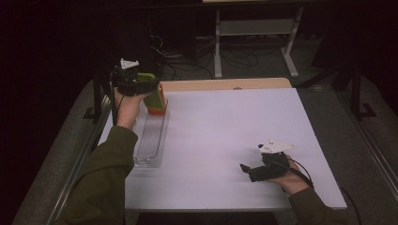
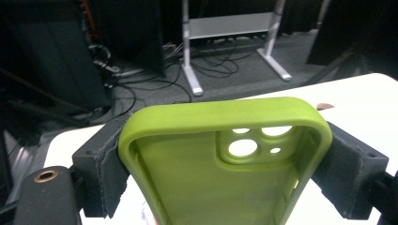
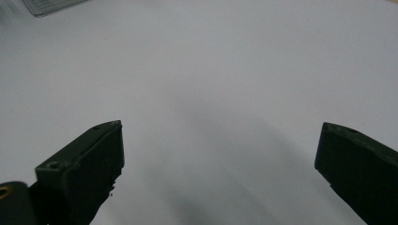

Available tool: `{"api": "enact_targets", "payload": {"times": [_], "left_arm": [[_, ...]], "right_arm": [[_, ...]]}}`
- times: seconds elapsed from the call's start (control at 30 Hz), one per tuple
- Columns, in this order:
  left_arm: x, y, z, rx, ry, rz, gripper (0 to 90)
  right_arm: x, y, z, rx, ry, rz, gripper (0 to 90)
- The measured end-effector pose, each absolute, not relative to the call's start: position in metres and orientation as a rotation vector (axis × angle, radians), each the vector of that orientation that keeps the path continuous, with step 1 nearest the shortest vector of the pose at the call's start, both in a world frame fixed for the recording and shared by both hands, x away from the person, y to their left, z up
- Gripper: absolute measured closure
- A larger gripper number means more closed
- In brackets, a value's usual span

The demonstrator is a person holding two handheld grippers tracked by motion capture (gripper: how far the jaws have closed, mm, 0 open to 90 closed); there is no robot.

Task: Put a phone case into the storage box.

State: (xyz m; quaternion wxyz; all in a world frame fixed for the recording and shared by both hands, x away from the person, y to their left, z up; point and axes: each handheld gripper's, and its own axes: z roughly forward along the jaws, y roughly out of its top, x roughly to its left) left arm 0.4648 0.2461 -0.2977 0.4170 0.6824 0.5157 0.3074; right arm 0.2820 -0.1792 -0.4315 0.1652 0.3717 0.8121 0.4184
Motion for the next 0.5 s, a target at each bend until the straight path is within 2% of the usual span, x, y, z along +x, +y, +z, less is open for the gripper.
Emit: {"api": "enact_targets", "payload": {"times": [0.5], "left_arm": [[0.478,0.244,-0.329,1.732,1.423,0.791,14.7]], "right_arm": [[0.282,-0.18,-0.431,1.058,2.304,1.191,1.0]]}}
